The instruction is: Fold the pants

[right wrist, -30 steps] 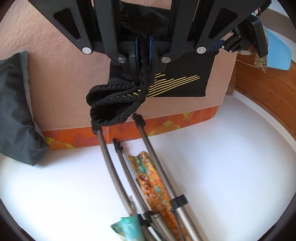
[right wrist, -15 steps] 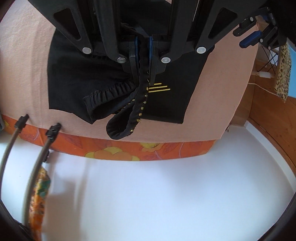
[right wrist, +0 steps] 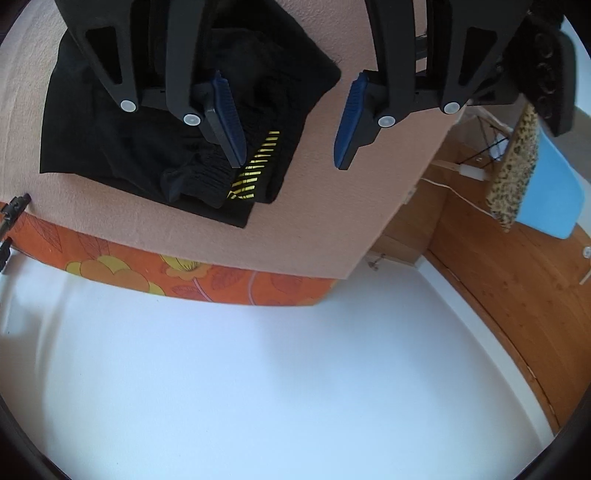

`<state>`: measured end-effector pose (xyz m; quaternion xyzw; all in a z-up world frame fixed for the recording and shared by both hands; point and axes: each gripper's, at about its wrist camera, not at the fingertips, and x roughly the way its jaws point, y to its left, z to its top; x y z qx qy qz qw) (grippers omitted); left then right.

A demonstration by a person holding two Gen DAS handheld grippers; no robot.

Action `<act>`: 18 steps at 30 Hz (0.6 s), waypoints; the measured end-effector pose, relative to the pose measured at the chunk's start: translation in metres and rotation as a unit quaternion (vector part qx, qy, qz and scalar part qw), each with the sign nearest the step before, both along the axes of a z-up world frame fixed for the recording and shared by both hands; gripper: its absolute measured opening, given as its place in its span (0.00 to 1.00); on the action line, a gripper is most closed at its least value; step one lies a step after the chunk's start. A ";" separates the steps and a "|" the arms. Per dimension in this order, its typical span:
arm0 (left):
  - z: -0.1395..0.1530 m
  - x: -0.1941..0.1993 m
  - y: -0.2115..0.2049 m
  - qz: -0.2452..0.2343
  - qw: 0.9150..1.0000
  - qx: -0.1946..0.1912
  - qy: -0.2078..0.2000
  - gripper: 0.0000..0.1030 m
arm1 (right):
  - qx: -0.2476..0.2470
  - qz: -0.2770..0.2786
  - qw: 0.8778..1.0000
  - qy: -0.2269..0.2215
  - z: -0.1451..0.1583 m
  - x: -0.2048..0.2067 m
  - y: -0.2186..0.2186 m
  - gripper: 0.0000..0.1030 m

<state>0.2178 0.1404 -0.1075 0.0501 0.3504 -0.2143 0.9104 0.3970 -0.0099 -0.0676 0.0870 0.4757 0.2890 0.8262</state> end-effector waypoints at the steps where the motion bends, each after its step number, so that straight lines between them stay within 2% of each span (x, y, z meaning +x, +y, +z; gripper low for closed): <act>1: 0.000 0.001 -0.002 -0.001 1.000 -0.008 0.004 0.17 | 0.014 0.005 1.000 -0.005 0.009 -0.002 -0.008 0.56; 3: 0.000 0.002 -0.007 -0.006 1.000 -0.022 0.010 0.38 | 0.009 0.008 0.999 -0.029 0.023 -0.004 -0.024 0.56; 4: 0.001 0.003 -0.010 -0.010 1.000 -0.027 0.010 0.41 | -0.001 0.004 0.999 -0.035 0.025 -0.002 -0.031 0.56; 8: 0.001 0.009 -0.028 -0.021 0.999 -0.039 0.018 0.42 | -0.040 -0.021 0.999 -0.026 0.012 0.003 -0.065 0.56; 10: 0.001 0.018 -0.040 -0.024 0.999 -0.026 0.018 0.43 | -0.069 -0.030 0.997 -0.029 0.002 0.005 -0.078 0.56; 12: -0.006 0.030 -0.047 -0.022 0.999 -0.024 0.036 0.43 | -0.075 -0.032 0.996 -0.023 -0.009 0.011 -0.087 0.56; 18: -0.033 0.046 -0.047 -0.001 0.997 -0.023 0.074 0.43 | -0.087 0.017 0.995 -0.037 -0.021 0.035 -0.060 0.56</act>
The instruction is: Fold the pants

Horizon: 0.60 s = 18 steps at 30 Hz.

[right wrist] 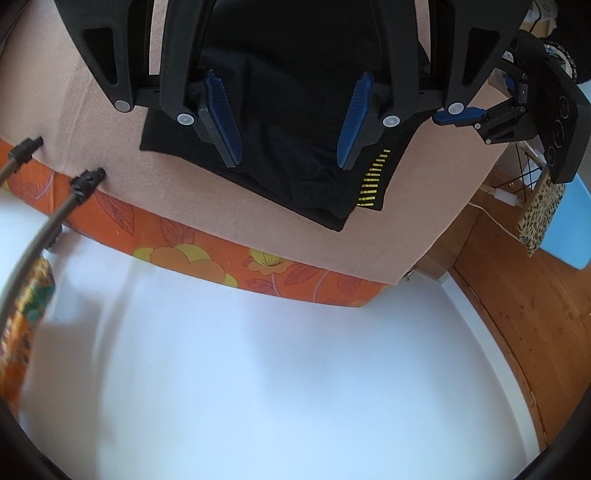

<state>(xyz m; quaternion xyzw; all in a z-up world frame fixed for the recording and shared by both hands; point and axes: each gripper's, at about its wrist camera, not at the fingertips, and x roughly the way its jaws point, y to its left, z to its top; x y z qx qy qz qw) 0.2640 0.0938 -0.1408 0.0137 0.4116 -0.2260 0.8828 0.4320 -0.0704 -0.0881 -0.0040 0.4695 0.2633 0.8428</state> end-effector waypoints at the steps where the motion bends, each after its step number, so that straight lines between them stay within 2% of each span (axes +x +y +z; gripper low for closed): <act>1: -0.003 0.001 0.001 0.002 1.000 -0.002 0.003 0.43 | 0.000 0.008 1.000 -0.002 -0.001 0.006 0.009 0.56; 6: -0.009 -0.002 0.000 -0.007 1.000 0.006 -0.007 0.27 | 0.009 0.029 0.999 0.031 -0.022 0.042 0.047 0.56; 9: -0.009 -0.004 0.000 -0.016 1.000 0.007 -0.016 0.22 | 0.007 0.042 0.998 0.043 -0.037 0.053 0.063 0.56; 12: -0.008 -0.008 -0.001 -0.023 0.999 0.012 -0.027 0.20 | 0.003 0.050 0.997 0.055 -0.048 0.059 0.076 0.55; 13: -0.007 -0.011 -0.001 -0.025 0.999 0.013 -0.032 0.20 | -0.005 0.057 0.997 0.054 -0.051 0.058 0.081 0.41; 14: -0.006 -0.013 -0.001 -0.027 0.999 0.016 -0.036 0.20 | -0.012 0.067 0.996 0.054 -0.052 0.056 0.086 0.19; 17: -0.005 -0.023 -0.001 -0.031 0.998 0.024 -0.053 0.19 | -0.017 0.090 0.995 0.036 -0.047 0.048 0.096 0.06; 18: -0.005 -0.026 0.001 -0.031 0.998 0.023 -0.053 0.18 | -0.011 0.098 0.995 0.030 -0.043 0.046 0.099 0.06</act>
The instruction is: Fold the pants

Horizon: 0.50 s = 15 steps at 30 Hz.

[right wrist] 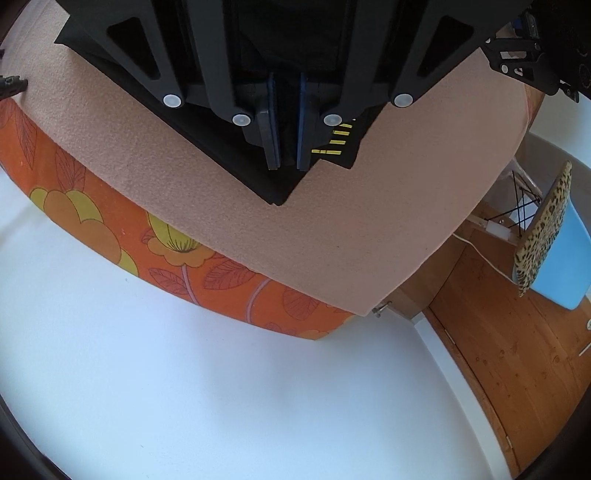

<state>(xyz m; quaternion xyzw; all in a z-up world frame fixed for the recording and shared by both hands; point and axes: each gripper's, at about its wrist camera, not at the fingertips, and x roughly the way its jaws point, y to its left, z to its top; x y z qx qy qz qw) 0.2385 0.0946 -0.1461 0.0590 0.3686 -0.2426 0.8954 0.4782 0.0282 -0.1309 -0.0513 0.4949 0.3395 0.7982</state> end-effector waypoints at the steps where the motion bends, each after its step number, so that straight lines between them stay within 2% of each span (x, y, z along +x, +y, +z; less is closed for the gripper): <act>1: -0.001 -0.003 0.001 0.000 1.000 0.001 0.001 0.18 | 0.009 0.006 1.000 -0.006 0.004 0.000 0.002 0.06; 4: -0.006 -0.006 0.003 0.009 1.000 0.017 0.001 0.17 | 0.022 -0.001 1.000 -0.009 0.007 0.007 0.010 0.06; 6: -0.007 -0.006 0.005 0.012 1.000 0.016 0.016 0.18 | 0.033 -0.003 0.999 0.001 0.001 0.013 0.015 0.12; 7: -0.006 -0.008 0.005 0.012 1.000 0.017 0.020 0.18 | 0.029 -0.011 1.000 -0.001 0.000 0.015 0.015 0.18; 8: -0.004 -0.011 0.006 0.013 1.000 0.021 0.018 0.20 | 0.033 -0.019 0.999 0.003 0.001 0.016 0.013 0.37; 9: -0.001 -0.014 0.008 0.012 0.999 0.026 0.018 0.23 | 0.047 -0.030 0.998 0.004 0.007 0.016 0.006 0.41; 10: 0.003 -0.017 0.010 0.013 0.999 0.026 0.020 0.23 | 0.063 -0.038 0.997 -0.001 0.015 0.015 -0.003 0.41; 13: 0.019 -0.023 0.025 0.024 0.999 -0.025 0.034 0.23 | 0.077 -0.047 0.995 -0.040 0.043 0.005 -0.038 0.41; 15: 0.030 -0.023 0.027 0.028 0.999 -0.031 0.024 0.23 | 0.089 -0.055 0.993 -0.049 0.057 -0.005 -0.068 0.41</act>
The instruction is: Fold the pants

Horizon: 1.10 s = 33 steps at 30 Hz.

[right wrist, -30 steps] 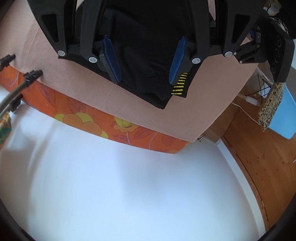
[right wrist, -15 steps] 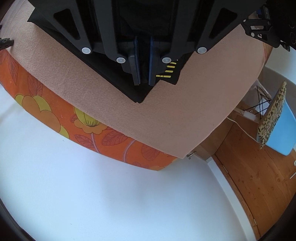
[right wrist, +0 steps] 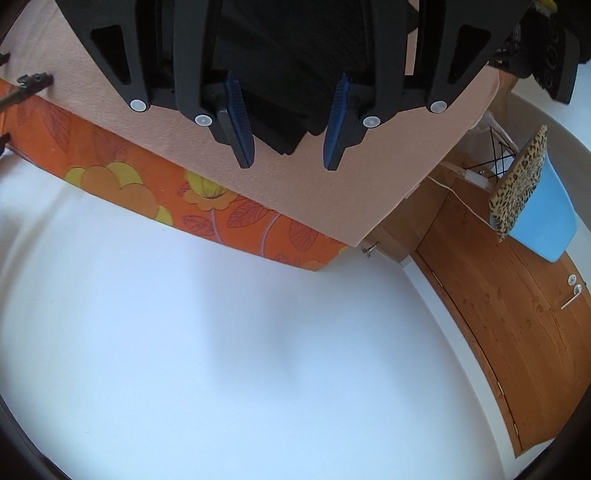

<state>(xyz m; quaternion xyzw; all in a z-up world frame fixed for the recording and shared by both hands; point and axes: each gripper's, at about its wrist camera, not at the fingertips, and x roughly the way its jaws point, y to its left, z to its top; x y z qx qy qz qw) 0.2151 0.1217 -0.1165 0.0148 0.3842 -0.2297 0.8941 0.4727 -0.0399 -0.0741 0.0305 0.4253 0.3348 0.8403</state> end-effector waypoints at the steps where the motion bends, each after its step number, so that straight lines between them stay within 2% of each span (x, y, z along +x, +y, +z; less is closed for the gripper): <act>1: 0.003 0.002 -0.002 -0.001 1.000 0.003 -0.005 0.23 | -0.002 -0.009 1.000 -0.005 0.004 -0.007 -0.016 0.41; 4: 0.007 0.016 -0.014 -0.004 1.000 0.014 -0.014 0.23 | -0.024 -0.033 0.999 -0.014 0.005 -0.025 -0.058 0.40; 8: 0.001 0.038 -0.044 -0.029 0.999 0.020 -0.008 0.23 | -0.062 -0.048 0.997 0.000 -0.015 -0.048 -0.090 0.38; 13: -0.028 0.054 -0.073 -0.056 0.995 0.079 0.012 0.23 | -0.054 -0.048 0.996 0.049 -0.048 -0.055 -0.107 0.37; 15: -0.041 0.059 -0.070 -0.048 0.993 0.108 0.023 0.23 | -0.055 -0.051 0.996 0.055 -0.059 -0.053 -0.109 0.38; 18: -0.052 0.061 -0.062 -0.045 0.991 0.126 0.028 0.23 | -0.060 -0.074 0.992 0.080 -0.080 -0.035 -0.113 0.38; 21: -0.044 0.057 -0.054 -0.029 0.992 0.114 0.038 0.23 | -0.095 -0.101 0.987 0.083 -0.095 -0.019 -0.117 0.37; 23: -0.033 0.050 -0.049 -0.022 0.994 0.102 0.029 0.27 | -0.081 -0.117 0.986 0.088 -0.096 -0.016 -0.128 0.37; 24: -0.028 0.047 -0.044 -0.015 0.995 0.091 0.027 0.41 | -0.067 -0.123 0.986 0.090 -0.095 -0.017 -0.134 0.37; 26: -0.020 0.043 -0.031 0.009 0.998 0.058 0.029 0.61 | -0.050 -0.134 0.986 0.091 -0.095 -0.020 -0.145 0.41; 28: -0.020 0.044 -0.015 0.031 0.998 0.019 0.058 0.62 | -0.031 -0.135 0.985 0.106 -0.099 -0.022 -0.154 0.51; 31: -0.028 0.046 0.001 0.061 0.992 -0.021 0.112 0.62 | -0.003 -0.131 0.984 0.118 -0.102 -0.026 -0.161 0.52; 33: -0.031 0.050 0.005 0.077 0.990 -0.022 0.120 0.62 | 0.007 -0.125 0.985 0.120 -0.101 -0.025 -0.161 0.51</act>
